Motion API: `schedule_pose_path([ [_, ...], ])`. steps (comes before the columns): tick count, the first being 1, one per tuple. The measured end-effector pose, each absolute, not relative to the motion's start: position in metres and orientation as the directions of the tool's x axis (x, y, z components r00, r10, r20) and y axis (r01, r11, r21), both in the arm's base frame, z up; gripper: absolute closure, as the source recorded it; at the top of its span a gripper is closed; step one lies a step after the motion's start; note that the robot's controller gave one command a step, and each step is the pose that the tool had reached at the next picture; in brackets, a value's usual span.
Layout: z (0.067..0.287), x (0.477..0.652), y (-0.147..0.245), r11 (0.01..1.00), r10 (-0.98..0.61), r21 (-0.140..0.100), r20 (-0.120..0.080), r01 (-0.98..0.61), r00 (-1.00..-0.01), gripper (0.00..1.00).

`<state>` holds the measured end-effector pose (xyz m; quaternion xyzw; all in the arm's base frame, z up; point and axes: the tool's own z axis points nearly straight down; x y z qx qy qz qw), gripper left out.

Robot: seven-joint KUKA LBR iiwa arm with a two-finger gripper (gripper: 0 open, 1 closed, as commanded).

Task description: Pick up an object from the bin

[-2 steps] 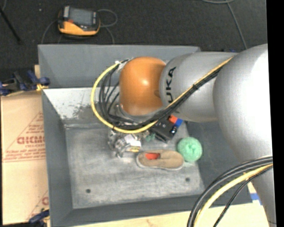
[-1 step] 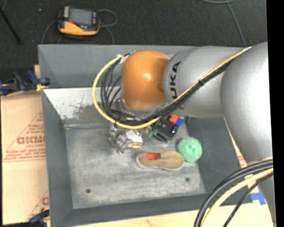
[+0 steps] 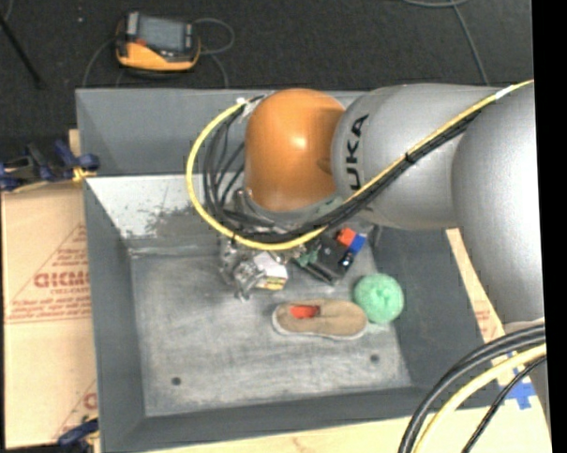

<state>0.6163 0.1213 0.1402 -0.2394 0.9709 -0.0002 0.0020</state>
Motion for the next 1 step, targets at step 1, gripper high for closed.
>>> schedule_pose_path([
  [1, 0.1531, 0.6171, 0.1211, 0.886, -0.463, -0.003, -0.006, -0.463, -0.886, 1.00],
])
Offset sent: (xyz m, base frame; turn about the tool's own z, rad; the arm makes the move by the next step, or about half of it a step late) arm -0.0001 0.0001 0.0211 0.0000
